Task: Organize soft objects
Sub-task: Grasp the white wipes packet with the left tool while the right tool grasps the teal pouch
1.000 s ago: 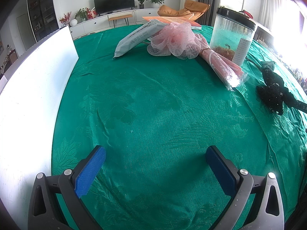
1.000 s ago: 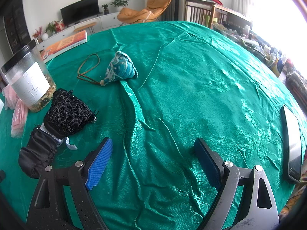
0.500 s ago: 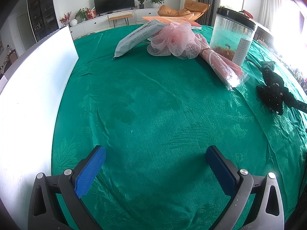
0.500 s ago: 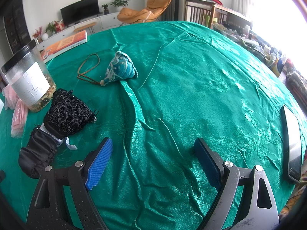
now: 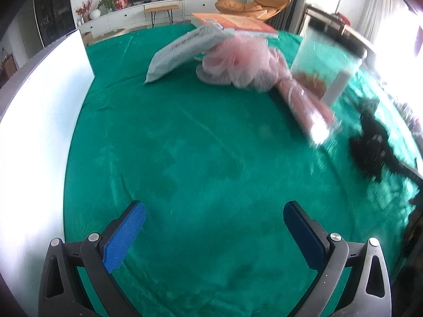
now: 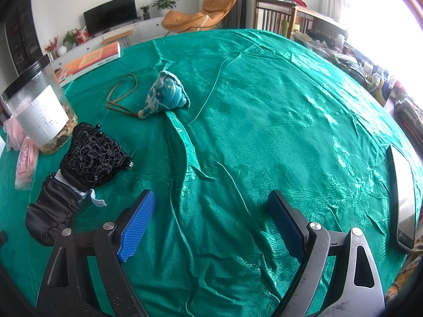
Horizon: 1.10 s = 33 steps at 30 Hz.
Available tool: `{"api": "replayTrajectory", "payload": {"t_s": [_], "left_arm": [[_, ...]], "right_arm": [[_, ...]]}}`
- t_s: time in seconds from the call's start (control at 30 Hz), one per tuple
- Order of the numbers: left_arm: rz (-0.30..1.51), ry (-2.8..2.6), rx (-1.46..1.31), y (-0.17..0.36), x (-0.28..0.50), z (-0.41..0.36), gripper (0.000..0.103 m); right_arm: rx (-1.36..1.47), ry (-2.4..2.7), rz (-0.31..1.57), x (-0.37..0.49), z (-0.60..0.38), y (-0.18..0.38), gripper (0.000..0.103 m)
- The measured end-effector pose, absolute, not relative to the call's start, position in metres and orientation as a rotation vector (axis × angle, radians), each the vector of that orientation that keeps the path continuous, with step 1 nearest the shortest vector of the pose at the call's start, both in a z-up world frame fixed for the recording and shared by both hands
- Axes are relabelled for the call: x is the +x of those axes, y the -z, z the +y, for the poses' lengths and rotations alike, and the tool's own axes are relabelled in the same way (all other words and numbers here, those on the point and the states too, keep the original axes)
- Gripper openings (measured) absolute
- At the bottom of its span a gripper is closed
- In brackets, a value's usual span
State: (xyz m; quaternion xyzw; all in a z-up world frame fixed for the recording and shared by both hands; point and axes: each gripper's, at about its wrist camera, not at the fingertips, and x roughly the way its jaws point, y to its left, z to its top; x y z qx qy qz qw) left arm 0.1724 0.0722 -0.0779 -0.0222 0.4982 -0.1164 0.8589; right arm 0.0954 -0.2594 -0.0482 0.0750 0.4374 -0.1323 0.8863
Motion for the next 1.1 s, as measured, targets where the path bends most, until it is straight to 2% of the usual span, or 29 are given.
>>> {"api": "replayTrajectory", "payload": {"t_s": [0.1, 0.17, 0.23, 0.37, 0.47, 0.6, 0.77, 0.97, 1.1], "left_arm": [[1.013, 0.3, -0.175, 0.043, 0.216, 0.077, 0.103], [1.005, 0.332, -0.148, 0.024, 0.249, 0.073, 0.103], [1.053, 0.416, 0.052, 0.019, 0.283, 0.058, 0.103], [1.076, 0.51, 0.782, 0.049, 0.298, 0.024, 0.103], [1.019, 0.548, 1.026, 0.068, 0.302, 0.023, 0.101], [0.969, 0.57, 0.978, 0.068, 0.337, 0.024, 0.101], [1.014, 0.575, 0.737, 0.079, 0.384, 0.027, 0.101], [1.139, 0.634, 0.518, 0.079, 0.373, 0.029, 0.101], [1.259, 0.561, 0.365, 0.072, 0.352, 0.042, 0.097]], "right_arm": [[0.156, 0.275, 0.909, 0.095, -0.259, 0.048, 0.089], [0.156, 0.275, 0.909, 0.095, -0.26, 0.048, 0.089], [0.156, 0.275, 0.909, 0.095, -0.259, 0.048, 0.089], [0.156, 0.275, 0.909, 0.095, -0.259, 0.048, 0.089], [0.156, 0.275, 0.909, 0.095, -0.259, 0.048, 0.089], [0.156, 0.275, 0.91, 0.095, -0.259, 0.048, 0.089], [0.156, 0.275, 0.91, 0.095, -0.259, 0.048, 0.089], [0.156, 0.275, 0.91, 0.095, -0.259, 0.048, 0.09], [0.156, 0.275, 0.909, 0.095, -0.26, 0.048, 0.09]]}}
